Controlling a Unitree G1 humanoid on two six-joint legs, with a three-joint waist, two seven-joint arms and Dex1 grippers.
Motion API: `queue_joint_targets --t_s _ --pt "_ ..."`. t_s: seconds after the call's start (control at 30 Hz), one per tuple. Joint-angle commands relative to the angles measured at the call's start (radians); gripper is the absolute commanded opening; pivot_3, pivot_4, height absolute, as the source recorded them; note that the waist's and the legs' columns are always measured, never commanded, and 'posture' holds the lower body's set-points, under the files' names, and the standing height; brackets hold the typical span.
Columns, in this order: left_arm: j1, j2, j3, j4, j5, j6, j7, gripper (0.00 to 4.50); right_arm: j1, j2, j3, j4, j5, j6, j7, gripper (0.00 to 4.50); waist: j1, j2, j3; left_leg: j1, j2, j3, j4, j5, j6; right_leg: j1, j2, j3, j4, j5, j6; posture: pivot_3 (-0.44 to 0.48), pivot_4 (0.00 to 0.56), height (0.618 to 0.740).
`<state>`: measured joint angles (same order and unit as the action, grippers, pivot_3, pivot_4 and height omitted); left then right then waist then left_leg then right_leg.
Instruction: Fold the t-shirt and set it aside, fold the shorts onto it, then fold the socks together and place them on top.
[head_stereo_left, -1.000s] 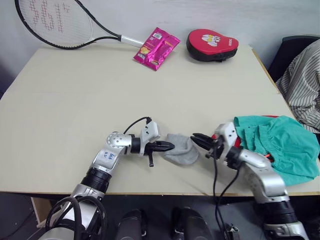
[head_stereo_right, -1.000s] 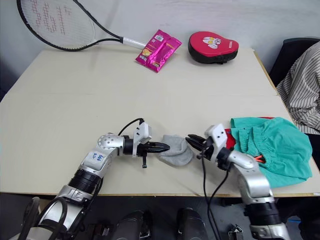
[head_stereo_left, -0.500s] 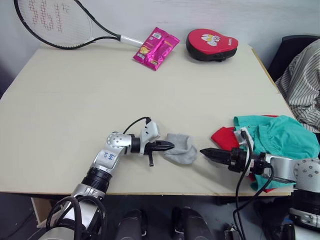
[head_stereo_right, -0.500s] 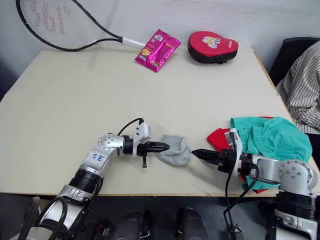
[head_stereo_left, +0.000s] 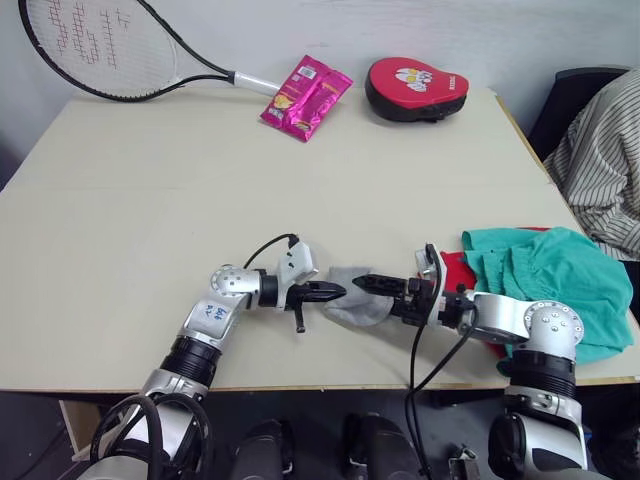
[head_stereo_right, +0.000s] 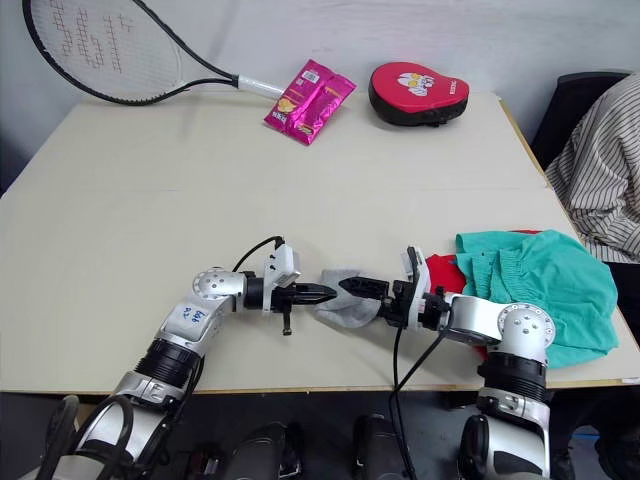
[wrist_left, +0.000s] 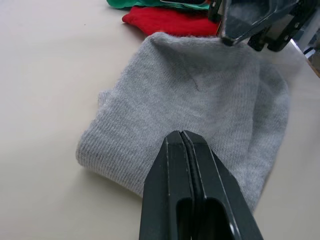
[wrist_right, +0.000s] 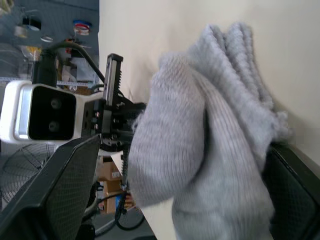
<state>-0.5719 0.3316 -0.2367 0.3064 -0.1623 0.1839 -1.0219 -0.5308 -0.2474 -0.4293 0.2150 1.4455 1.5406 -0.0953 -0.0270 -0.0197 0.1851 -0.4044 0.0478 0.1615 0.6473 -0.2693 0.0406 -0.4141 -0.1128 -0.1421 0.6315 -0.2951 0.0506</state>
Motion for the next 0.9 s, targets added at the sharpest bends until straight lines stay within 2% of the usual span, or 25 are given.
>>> queue_joint_targets --t_s 0.03,0.07,0.27,0.4,0.43,0.5,0.57,0.73,0.9 --pt "0.014 0.009 -0.013 -0.008 0.014 -0.001 -0.009 0.00 0.004 0.025 0.021 0.010 0.000 -0.022 -0.043 4.01 -0.001 0.000 0.000 0.000 0.000 0.000 0.000 0.000 0.000 0.000 0.000 0.000 0.000 0.000 0.000 0.000 0.150 0.740" --pt "0.013 0.010 -0.010 -0.005 0.013 0.000 -0.009 0.00 0.008 0.031 0.022 0.009 -0.003 -0.031 -0.055 3.79 -0.001 0.000 0.000 0.000 0.000 0.000 0.000 0.000 0.000 0.000 0.000 0.000 0.000 0.000 0.000 0.000 0.150 0.740" --pt "0.006 0.014 0.003 0.006 0.010 0.000 -0.012 0.00 0.042 0.045 0.031 -0.022 0.056 -0.041 -0.087 1.60 -0.001 0.000 0.000 0.000 0.000 0.000 -0.001 0.000 0.000 0.000 0.000 0.000 -0.001 0.000 0.000 0.000 0.150 0.740" --pt "0.003 0.007 0.017 0.011 -0.001 -0.004 -0.016 0.00 0.085 0.030 0.034 -0.066 0.152 -0.075 -0.130 0.37 -0.001 0.000 0.000 0.000 0.000 0.000 -0.001 0.000 0.000 0.000 0.000 0.000 -0.002 0.000 0.000 0.000 0.150 0.740" --pt "-0.001 -0.007 0.049 0.007 -0.035 0.017 -0.006 0.00 0.107 0.018 0.034 -0.092 0.227 -0.107 -0.158 0.23 -0.001 0.000 0.000 0.000 0.000 0.000 -0.001 0.000 0.000 0.000 0.000 0.000 -0.002 0.000 0.000 0.000 0.150 0.740" --pt "-0.002 -0.023 0.107 -0.027 -0.117 0.013 -0.035 0.40 0.165 -0.013 0.043 -0.171 0.418 -0.213 -0.240 0.23 0.003 0.001 0.001 -0.002 0.000 -0.001 -0.002 0.000 0.000 0.000 0.000 -0.001 -0.003 0.000 0.000 0.000 0.150 0.740" --pt "-0.001 -0.028 0.148 -0.071 -0.170 -0.020 -0.056 0.87 0.222 -0.013 -0.001 -0.286 0.514 -0.320 -0.260 0.23 0.002 0.002 0.001 -0.004 0.000 -0.001 -0.002 0.000 0.000 -0.002 0.000 -0.001 -0.004 0.000 0.001 0.000 0.150 0.740" --pt "0.008 -0.013 0.191 -0.216 -0.273 0.048 -0.081 2.45 0.337 -0.030 -0.186 -0.508 0.527 -0.515 -0.226 0.23 0.002 0.002 0.002 -0.006 -0.001 0.000 -0.002 -0.001 0.001 -0.003 0.001 0.000 -0.006 0.001 0.004 0.000 0.150 0.740" --pt "0.025 0.014 0.211 -0.350 -0.372 0.128 -0.103 4.01 0.398 -0.125 -0.390 -0.479 0.527 -0.642 -0.244 0.23 0.003 0.003 0.002 -0.005 -0.001 0.002 -0.001 -0.001 0.002 -0.002 0.002 0.003 -0.007 0.002 0.006 0.000 0.150 0.740"
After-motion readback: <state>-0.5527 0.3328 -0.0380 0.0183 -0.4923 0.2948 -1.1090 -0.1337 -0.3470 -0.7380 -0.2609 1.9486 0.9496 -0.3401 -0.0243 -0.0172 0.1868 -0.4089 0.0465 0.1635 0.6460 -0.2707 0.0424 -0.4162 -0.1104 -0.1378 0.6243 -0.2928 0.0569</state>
